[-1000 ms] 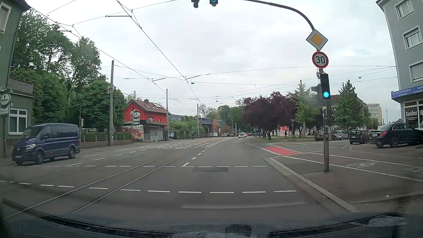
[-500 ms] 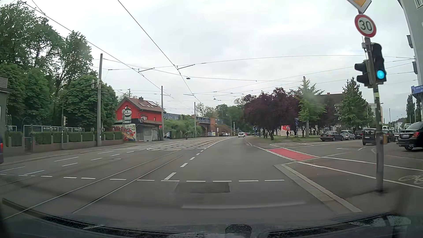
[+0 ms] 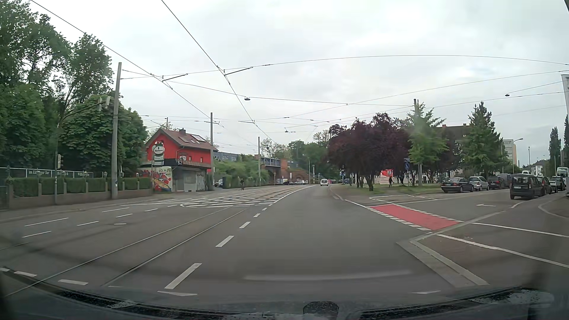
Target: Follow the waypoints while adhering to traffic rules and regulations
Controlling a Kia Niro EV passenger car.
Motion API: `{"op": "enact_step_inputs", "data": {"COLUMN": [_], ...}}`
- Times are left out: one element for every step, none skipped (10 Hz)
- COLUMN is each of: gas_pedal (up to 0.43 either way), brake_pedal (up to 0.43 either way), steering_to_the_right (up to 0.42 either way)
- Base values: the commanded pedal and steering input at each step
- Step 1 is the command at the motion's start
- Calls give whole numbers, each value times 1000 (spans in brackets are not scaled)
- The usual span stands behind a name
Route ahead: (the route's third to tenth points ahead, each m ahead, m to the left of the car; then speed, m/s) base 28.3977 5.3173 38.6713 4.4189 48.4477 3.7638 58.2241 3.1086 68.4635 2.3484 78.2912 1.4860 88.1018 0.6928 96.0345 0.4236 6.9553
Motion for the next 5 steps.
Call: {"op": "enact_step_inputs", "data": {"gas_pedal": [130,130,130,130,130], "brake_pedal": [0,0,0,0,0], "steering_to_the_right": [6,6,6,6,6]}}
